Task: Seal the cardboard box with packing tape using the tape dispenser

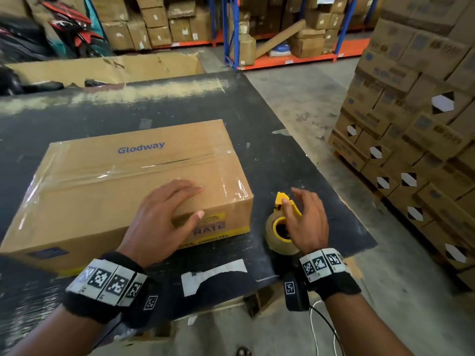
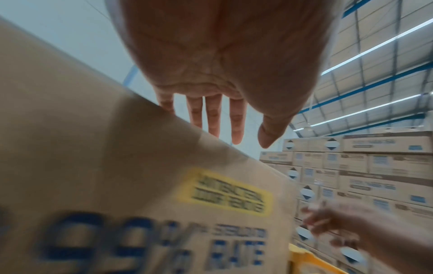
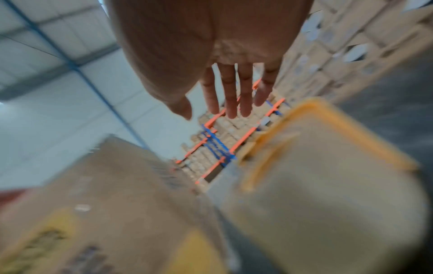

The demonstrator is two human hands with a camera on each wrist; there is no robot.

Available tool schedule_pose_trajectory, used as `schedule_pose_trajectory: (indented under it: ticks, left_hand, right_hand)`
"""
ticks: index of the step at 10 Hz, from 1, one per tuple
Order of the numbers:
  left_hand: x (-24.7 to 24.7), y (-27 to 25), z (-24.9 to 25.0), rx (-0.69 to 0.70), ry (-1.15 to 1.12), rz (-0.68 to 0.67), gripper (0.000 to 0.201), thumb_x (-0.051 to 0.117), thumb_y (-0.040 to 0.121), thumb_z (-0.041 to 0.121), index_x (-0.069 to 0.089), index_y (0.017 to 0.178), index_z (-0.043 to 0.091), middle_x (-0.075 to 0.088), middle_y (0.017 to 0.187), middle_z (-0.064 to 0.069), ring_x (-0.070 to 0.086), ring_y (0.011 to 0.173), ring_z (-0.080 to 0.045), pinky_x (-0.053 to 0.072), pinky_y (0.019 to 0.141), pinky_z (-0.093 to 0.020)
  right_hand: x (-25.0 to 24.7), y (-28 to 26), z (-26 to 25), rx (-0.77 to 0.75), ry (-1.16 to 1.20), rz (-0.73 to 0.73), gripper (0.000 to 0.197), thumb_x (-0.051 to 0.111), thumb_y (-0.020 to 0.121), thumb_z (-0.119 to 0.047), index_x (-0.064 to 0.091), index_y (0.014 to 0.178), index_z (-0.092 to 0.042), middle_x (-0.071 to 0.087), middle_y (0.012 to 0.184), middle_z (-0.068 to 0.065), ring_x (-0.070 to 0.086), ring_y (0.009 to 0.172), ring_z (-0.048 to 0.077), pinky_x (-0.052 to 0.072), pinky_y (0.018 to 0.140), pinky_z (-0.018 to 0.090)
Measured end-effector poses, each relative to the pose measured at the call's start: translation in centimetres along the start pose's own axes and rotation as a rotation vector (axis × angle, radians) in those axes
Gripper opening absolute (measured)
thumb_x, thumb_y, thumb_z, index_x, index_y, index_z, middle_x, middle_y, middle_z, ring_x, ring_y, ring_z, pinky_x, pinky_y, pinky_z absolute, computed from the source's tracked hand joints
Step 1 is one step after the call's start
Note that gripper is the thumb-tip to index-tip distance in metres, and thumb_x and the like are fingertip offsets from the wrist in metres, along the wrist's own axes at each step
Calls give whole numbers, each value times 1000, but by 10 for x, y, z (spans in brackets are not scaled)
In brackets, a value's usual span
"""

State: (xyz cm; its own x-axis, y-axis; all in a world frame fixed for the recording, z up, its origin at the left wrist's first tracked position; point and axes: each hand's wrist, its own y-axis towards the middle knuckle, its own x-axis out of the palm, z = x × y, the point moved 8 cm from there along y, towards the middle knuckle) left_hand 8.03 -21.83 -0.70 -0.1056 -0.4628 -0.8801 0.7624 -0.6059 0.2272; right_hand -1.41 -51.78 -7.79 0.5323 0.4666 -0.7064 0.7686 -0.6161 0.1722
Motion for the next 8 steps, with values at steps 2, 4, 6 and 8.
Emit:
schedule_pose_trajectory:
  ticks: [2,4,6,8]
  left_hand:
    - [-80,-59,-97,-275,89,149,54,48,90,56,55,139,31,53,146,1,46,136,-20,34,115,-50]
    - [-113,-114,-199,-524,208,70,70,28,89,70,41,150,39,34,163,0,31,149,-28,26,119,-51]
    - [-115,-141,-212,-512,177,99,70,20,91,69,29,155,41,18,168,7,19,155,-22,14,120,-36]
    - [-126,-155,-231,-502,-46,190,56,41,98,57,38,151,39,27,163,11,22,151,-13,28,119,-43]
  right_hand:
    - [26,-1,-125,-419,14,-65,50,54,95,-46,57,136,-18,55,144,3,50,131,23,43,107,39]
    - [81,-7,-155,-365,-298,-245,63,35,92,-67,50,142,-33,43,157,-5,49,132,31,45,106,52]
    - [93,-24,-172,-356,-327,-223,70,29,88,-73,52,142,-35,44,157,-8,48,134,29,45,106,52]
    - [72,-27,-169,-330,-173,-224,71,45,91,-64,42,152,-29,34,163,0,41,144,27,40,114,50]
